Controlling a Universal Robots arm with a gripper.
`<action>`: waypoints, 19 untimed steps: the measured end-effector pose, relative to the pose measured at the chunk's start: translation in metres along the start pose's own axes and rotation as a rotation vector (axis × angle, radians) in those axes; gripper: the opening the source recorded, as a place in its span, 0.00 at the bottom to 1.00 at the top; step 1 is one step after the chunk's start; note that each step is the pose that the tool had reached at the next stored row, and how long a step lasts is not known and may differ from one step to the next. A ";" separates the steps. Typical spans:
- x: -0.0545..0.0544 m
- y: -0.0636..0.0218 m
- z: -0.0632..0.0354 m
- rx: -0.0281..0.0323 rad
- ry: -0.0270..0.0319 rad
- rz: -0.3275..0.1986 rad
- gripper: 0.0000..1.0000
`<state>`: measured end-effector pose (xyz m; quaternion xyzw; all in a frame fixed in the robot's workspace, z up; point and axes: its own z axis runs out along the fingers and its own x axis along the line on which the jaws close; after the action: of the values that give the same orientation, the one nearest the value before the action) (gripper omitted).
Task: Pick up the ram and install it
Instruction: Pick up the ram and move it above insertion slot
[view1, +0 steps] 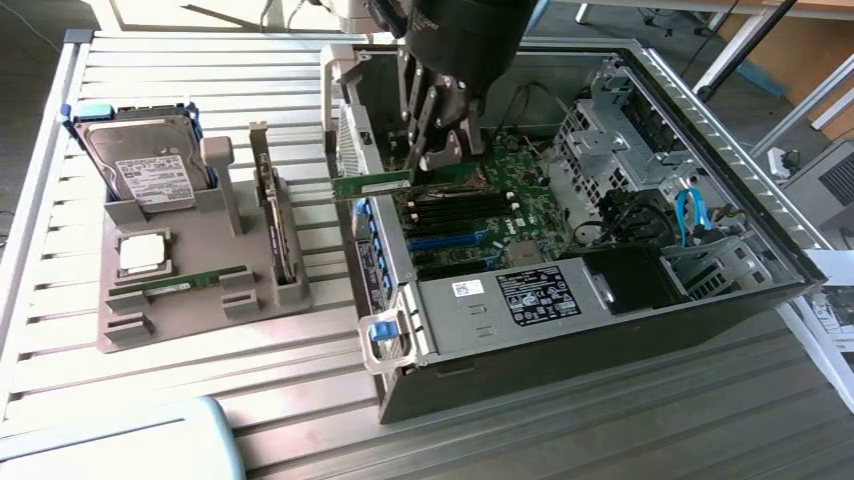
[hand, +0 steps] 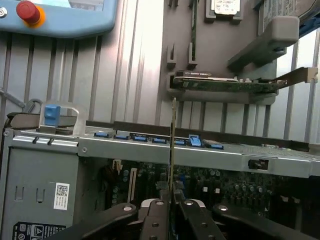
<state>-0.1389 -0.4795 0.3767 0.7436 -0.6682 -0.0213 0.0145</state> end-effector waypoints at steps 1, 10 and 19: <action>-0.004 -0.0050 0.0004 -0.0002 0.0011 0.000 0.14; -0.009 -0.0368 -0.0008 -0.0006 0.0067 0.002 0.14; -0.010 -0.0699 -0.0024 -0.0009 0.0066 0.004 0.14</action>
<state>-0.0705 -0.4621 0.3757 0.7424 -0.6695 -0.0191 0.0171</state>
